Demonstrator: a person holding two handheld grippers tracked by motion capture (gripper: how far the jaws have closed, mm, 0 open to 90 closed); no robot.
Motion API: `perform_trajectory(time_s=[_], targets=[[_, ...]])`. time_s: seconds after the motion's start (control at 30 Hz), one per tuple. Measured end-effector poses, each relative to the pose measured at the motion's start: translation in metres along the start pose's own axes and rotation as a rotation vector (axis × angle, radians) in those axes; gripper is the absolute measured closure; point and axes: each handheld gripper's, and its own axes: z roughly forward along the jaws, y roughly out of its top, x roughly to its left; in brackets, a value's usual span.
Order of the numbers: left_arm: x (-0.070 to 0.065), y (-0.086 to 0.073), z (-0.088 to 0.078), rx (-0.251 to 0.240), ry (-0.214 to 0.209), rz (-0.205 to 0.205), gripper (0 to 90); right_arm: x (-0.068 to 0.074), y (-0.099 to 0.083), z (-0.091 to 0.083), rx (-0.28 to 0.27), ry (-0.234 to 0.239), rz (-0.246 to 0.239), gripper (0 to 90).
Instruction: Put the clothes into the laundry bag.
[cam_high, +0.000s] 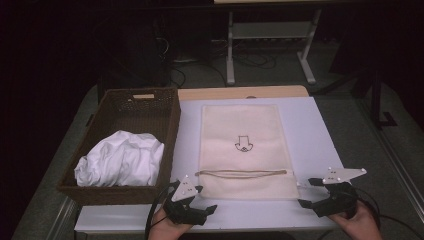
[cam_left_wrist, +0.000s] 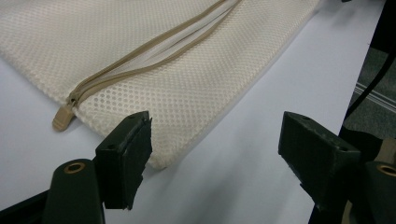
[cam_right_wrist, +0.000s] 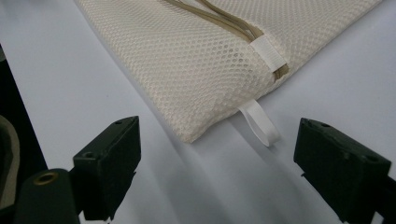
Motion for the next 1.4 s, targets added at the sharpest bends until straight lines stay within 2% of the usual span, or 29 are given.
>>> perform_trajectory(time_s=[0.2,0.37,0.53,0.57,0.73,0.77,0.8,0.83,0.87,1.07,1.13,1.2,1.23,1.27,1.3,1.37,1.4], targets=[[0.002,-0.001,0.001,0.005,-0.002,-0.01,24.6,-0.002,0.0,0.002,0.012,0.013,0.007,14.3],[0.002,-0.001,0.0,-0.006,-0.004,-0.009,24.5,-0.003,0.01,0.004,0.02,0.004,-0.001,15.0],[0.002,-0.001,-0.001,-0.008,0.005,-0.01,24.6,-0.004,0.035,0.009,0.003,0.022,-0.043,16.2],[0.002,-0.001,-0.002,-0.007,0.009,-0.009,24.6,-0.004,0.035,0.009,0.003,0.022,-0.043,16.2],[-0.001,-0.001,-0.002,-0.003,0.019,0.006,24.6,-0.002,0.075,0.023,0.029,0.047,-0.12,18.6],[-0.001,-0.001,-0.002,-0.003,0.019,0.006,24.6,-0.002,0.075,0.023,0.029,0.047,-0.12,18.6],[-0.002,-0.001,-0.003,0.002,0.019,0.008,24.6,-0.001,0.089,0.025,0.03,0.048,-0.146,21.4],[-0.002,-0.001,-0.003,0.002,0.019,0.008,24.7,-0.001,0.089,0.025,0.03,0.048,-0.146,21.4],[-0.003,-0.002,-0.003,0.003,0.022,0.011,24.6,-0.001,0.101,0.028,0.033,0.052,-0.162,22.1],[-0.002,-0.002,-0.004,0.003,0.021,0.009,24.7,-0.002,0.131,0.048,0.069,0.079,-0.203,26.9],[-0.002,-0.002,-0.004,0.003,0.021,0.008,24.7,-0.001,0.135,0.053,0.08,0.083,-0.215,27.7],[0.0,-0.002,-0.004,-0.001,0.019,0.003,24.8,0.002,0.145,0.069,0.103,0.104,-0.247,31.5],[0.0,-0.002,-0.004,-0.001,0.019,0.003,24.8,0.002,0.145,0.069,0.103,0.104,-0.247,31.5],[0.0,-0.002,-0.005,-0.002,0.021,0.002,24.8,0.003,0.148,0.075,0.116,0.108,-0.267,33.4],[0.001,-0.002,-0.005,-0.005,0.023,-0.002,24.8,0.005,0.152,0.087,0.138,0.113,-0.29,36.0],[0.001,-0.002,-0.005,-0.004,0.023,-0.003,24.8,0.007,0.153,0.092,0.141,0.115,-0.293,37.2],[0.001,-0.002,-0.005,-0.004,0.025,-0.006,24.9,0.007,0.156,0.102,0.155,0.128,-0.305,39.9]])
